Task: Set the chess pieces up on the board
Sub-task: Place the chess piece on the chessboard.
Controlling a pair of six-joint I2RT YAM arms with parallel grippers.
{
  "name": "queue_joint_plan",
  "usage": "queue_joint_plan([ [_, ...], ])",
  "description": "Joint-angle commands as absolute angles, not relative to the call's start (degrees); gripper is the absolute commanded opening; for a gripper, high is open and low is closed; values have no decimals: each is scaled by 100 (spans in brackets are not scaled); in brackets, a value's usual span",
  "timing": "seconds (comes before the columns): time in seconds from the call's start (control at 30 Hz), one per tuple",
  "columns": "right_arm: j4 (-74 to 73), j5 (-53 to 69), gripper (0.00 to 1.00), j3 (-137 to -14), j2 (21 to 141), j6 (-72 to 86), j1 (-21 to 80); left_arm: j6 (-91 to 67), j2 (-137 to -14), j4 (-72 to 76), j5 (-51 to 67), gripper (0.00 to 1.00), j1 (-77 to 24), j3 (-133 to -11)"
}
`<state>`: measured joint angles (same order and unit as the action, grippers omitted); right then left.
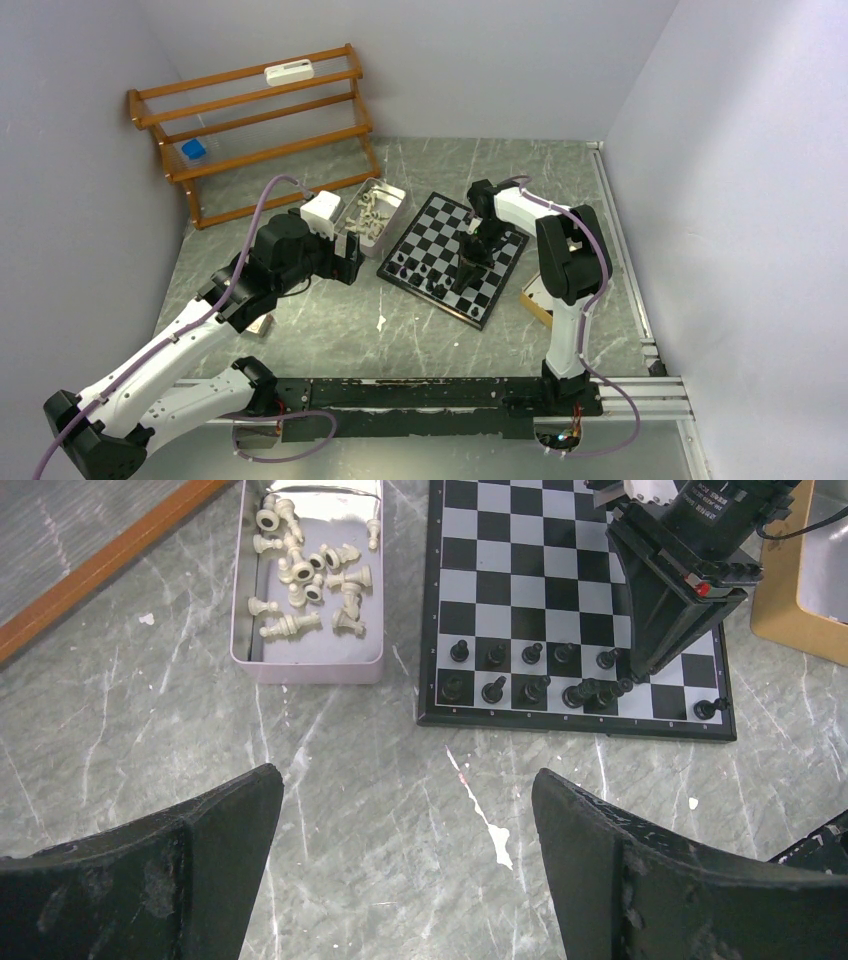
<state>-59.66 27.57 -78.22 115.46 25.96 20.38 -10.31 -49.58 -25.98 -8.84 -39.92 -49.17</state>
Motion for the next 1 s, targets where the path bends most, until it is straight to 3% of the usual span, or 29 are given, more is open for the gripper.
queue_joint_plan([
  [0.0, -5960, 2707, 19, -7882, 11415, 2642, 2069, -1021, -4868, -2602, -967, 100, -4021, -4931],
  [0.97, -5977, 2569, 18, -7908, 11341, 2682, 1916, -1011, -4825, -2602, -974, 100, -4023, -4937],
])
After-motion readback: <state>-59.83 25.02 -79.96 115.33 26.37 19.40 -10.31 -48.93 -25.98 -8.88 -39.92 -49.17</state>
